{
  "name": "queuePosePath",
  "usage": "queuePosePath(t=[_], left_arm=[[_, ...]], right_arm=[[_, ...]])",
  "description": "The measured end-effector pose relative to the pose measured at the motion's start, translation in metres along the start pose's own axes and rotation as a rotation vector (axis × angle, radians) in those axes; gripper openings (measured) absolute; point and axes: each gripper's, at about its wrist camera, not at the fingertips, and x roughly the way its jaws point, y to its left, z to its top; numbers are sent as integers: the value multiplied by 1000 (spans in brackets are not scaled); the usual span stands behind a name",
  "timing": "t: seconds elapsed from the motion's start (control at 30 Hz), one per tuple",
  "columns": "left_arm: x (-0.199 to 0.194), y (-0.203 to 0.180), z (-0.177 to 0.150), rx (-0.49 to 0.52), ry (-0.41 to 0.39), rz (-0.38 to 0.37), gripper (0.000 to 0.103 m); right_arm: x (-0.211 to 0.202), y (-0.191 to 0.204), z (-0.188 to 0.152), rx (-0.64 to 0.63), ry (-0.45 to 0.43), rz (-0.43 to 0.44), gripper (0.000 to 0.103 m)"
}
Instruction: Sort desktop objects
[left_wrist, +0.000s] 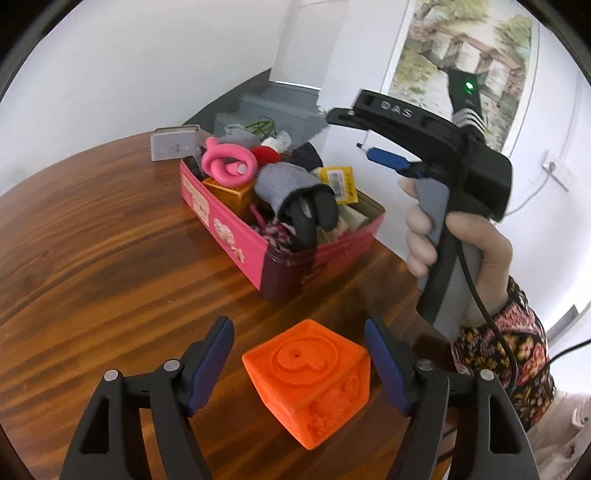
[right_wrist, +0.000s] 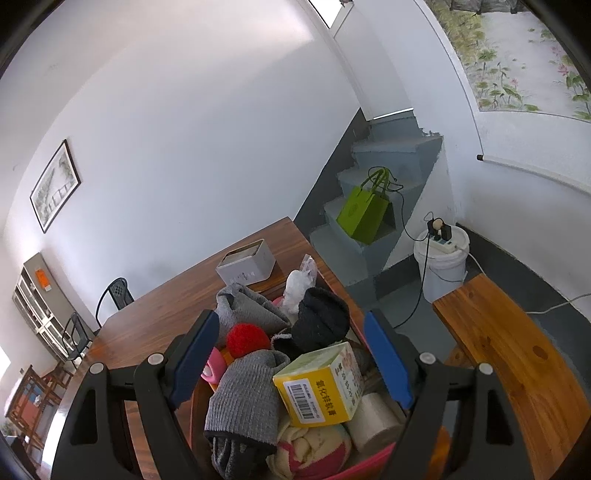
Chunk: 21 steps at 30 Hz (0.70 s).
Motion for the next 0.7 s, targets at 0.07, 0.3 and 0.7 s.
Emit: queuePosePath(t=[0.07,0.3,0.7], left_arm=[[-1,-4,-5,22,22,-10,75],[3,-23,-30,69,115,44,76],[-2,-13,-37,9,99,105,63]], right_arm=[[0,0,-1,1,3,0,84],[-1,-3,-1,11,0,6,84],[-3,-8,-1,45,-3,-5,84]])
